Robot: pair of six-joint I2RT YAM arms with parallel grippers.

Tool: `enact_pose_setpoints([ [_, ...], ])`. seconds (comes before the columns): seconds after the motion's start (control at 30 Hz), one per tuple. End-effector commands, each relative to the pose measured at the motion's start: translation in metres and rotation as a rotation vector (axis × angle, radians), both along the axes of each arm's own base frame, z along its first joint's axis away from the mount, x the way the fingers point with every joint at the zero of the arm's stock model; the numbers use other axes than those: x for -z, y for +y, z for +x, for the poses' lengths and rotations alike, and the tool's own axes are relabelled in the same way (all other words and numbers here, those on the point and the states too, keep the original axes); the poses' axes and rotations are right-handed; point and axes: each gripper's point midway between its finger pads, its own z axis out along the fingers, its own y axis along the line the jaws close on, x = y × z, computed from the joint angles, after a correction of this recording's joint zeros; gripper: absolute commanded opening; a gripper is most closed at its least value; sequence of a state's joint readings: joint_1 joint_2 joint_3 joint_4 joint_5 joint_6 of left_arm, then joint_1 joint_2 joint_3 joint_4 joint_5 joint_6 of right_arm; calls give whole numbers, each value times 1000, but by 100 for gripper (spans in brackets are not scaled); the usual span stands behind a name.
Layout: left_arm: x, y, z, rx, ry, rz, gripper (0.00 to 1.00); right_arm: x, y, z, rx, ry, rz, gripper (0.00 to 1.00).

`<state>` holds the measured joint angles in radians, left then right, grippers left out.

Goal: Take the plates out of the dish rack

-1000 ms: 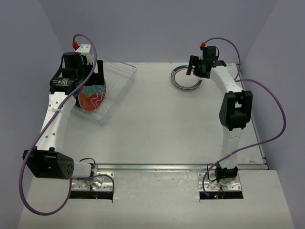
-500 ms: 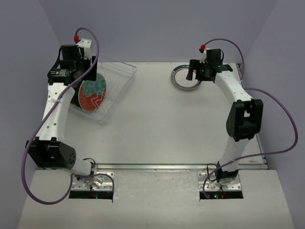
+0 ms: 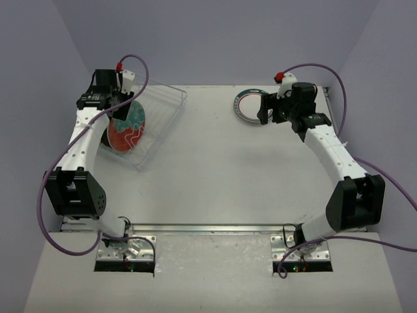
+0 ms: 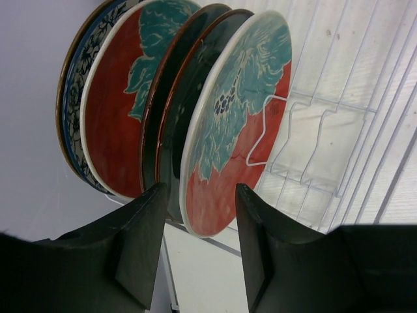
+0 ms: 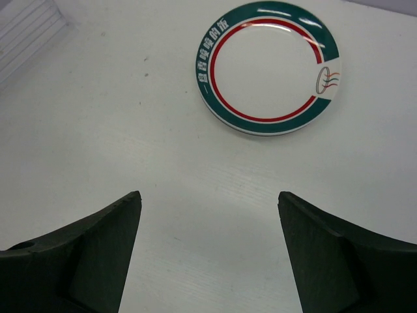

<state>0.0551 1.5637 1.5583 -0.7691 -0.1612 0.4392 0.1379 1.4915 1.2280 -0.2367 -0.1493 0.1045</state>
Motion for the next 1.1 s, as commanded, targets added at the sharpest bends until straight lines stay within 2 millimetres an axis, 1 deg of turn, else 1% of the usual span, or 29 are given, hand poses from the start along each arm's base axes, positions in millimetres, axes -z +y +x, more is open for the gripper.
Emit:
enact_pose_setpoints([
  [0.0,-1,11,13,-10,-44,53,44,-5,2,4,-13,-34,5,85],
  [0.17,12,13,18,-13,-17,63,43,-9,4,2,-19,-40,17,85],
  [0.27,24,13,18,-7,5,62,40,-12,6,0,-27,-38,26,85],
  [0.33,33,11,17,3,23,54,37,-12,6,0,-27,-37,34,85],
  [0.43,49,5,16,28,50,26,34,-13,8,-2,-30,-37,43,85],
  [0.6,67,-5,13,43,75,-29,29,-10,12,-4,-40,-21,65,85],
  [0.67,74,-6,11,42,87,-39,28,-8,13,-5,-43,-16,72,85],
  [0.77,87,-6,11,33,97,-46,23,-5,16,-6,-46,4,90,84],
  [0.87,90,-6,12,26,90,-49,13,-6,18,-7,-49,7,105,84],
  [0.93,85,-7,13,18,65,-52,2,-9,19,-9,-53,4,114,84],
  [0.97,82,-6,13,15,54,-54,0,-9,19,-10,-54,3,116,84],
  [1.07,63,-6,14,9,0,-51,0,-11,20,-12,-57,-4,124,84],
])
